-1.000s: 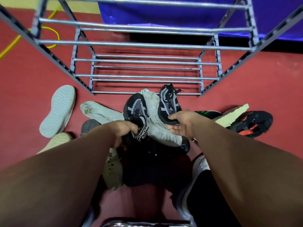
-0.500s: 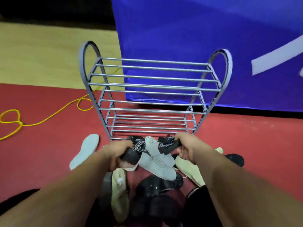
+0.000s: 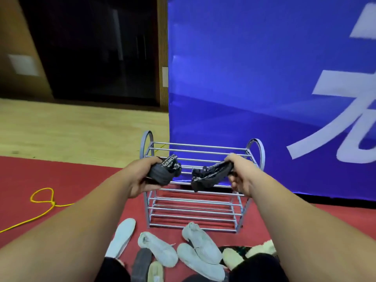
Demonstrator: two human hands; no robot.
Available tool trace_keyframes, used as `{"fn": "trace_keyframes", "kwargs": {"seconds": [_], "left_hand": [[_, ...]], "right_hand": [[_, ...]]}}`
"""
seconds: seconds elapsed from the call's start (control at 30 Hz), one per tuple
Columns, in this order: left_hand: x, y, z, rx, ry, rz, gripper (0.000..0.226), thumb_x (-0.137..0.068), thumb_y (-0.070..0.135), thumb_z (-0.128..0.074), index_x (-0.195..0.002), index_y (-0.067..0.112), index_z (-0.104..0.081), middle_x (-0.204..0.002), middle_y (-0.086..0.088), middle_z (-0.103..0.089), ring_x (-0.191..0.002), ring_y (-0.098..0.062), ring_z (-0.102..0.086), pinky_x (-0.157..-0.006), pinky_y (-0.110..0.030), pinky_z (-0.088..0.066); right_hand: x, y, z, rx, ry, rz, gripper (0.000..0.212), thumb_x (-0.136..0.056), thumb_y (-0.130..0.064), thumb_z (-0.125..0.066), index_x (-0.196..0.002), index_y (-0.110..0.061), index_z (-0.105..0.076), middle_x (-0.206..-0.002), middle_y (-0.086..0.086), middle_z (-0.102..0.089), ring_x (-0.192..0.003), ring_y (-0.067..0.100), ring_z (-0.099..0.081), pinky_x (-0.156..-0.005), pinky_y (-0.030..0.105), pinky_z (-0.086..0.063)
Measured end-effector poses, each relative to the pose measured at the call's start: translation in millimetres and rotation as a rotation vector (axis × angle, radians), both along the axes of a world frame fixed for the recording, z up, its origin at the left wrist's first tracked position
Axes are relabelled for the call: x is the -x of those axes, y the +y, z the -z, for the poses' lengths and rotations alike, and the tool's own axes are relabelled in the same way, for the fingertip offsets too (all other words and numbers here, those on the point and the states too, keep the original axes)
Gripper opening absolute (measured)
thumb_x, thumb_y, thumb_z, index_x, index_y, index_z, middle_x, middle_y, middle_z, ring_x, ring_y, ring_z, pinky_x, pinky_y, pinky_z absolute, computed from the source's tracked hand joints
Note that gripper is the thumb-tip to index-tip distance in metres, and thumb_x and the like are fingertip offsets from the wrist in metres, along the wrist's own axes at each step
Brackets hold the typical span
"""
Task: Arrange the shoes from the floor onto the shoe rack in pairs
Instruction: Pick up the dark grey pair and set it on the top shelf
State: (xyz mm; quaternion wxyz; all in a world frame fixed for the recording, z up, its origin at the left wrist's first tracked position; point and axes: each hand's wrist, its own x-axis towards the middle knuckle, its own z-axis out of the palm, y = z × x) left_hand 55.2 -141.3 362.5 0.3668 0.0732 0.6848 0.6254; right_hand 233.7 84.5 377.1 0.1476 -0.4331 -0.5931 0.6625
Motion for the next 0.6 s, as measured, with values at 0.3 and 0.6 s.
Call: {"fn": "trace_keyframes", "kwargs": {"seconds": [0.3,0.6], "left_hand": [[38.6,22.8,-4.8,-0.21,-0.085,-0.191,0.028,-0.094,0.024,-0.064,-0.116,0.007,-0.066,-0.103,-0.014,-0.074,-0.088,-0.028,-0.071,-0.069,-0.039,-0.061],[86.6,64.9,39.2,-0.258,-0.178,-0.236,0.018,-0.1,0.011,-0.051,-0.112,0.005,-0.063,-0.108,-0.019,-0.073,-0.094,-0.03,-0.072,-0.071,-0.042,-0.06]], "right_hand": [[47.9,3.8,-10.8,0.113,0.236,0.111,0.017,-0.09,-0.029,-0.061,-0.091,-0.012,-0.062,-0.051,-0.001,-0.054,-0.045,0.013,-0.045,-0.044,0.025,-0.041],[106.9,27.7,40.2,0.264,0.33,0.182,0.023,-0.097,-0.024,-0.062,-0.109,-0.005,-0.066,-0.064,0.006,-0.066,-0.055,0.018,-0.059,-0.049,0.03,-0.05]]}}
